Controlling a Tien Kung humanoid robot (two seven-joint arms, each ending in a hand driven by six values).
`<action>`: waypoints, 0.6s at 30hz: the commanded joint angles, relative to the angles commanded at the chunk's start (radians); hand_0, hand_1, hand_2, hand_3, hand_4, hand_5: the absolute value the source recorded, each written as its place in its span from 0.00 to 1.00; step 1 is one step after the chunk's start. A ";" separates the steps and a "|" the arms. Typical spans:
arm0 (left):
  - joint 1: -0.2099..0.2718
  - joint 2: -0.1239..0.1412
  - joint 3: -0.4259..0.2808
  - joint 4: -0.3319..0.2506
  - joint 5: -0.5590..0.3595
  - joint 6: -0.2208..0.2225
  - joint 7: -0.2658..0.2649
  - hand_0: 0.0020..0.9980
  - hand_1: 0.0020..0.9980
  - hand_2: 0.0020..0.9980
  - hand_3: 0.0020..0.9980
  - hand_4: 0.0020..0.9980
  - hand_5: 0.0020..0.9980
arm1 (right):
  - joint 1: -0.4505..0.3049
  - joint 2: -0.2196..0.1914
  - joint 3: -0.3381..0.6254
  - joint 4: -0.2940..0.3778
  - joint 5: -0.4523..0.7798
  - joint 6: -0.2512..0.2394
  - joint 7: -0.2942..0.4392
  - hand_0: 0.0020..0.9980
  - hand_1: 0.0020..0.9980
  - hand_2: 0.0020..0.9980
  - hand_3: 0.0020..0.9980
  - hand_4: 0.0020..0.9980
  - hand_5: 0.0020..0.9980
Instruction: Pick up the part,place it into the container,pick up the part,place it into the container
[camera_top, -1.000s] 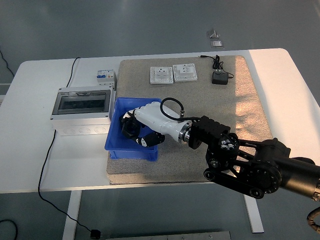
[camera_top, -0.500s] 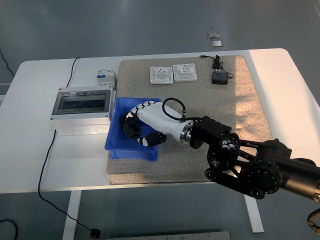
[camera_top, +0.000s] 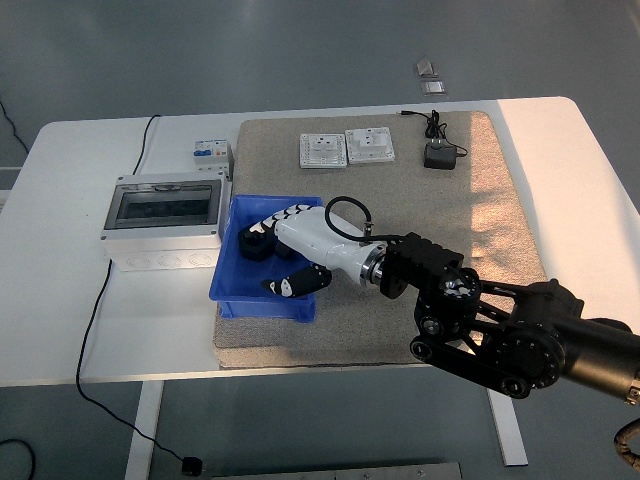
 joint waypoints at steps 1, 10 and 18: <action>0.000 0.000 0.000 0.000 0.001 0.000 0.001 0.71 0.71 0.68 0.73 0.79 0.69 | -0.013 -0.007 0.021 0.003 0.021 -0.023 0.013 0.90 0.88 0.87 0.92 0.70 0.40; 0.000 0.000 0.013 0.000 -0.005 -0.005 0.006 0.71 0.71 0.68 0.73 0.79 0.70 | -0.194 -0.113 0.258 0.056 0.270 -0.192 0.175 0.84 0.85 0.86 0.92 0.71 0.42; 0.013 -0.008 0.027 0.000 -0.012 -0.013 0.010 0.71 0.71 0.70 0.74 0.79 0.70 | -0.397 -0.177 0.479 0.068 0.560 -0.185 0.354 0.79 0.81 0.84 0.86 0.72 0.42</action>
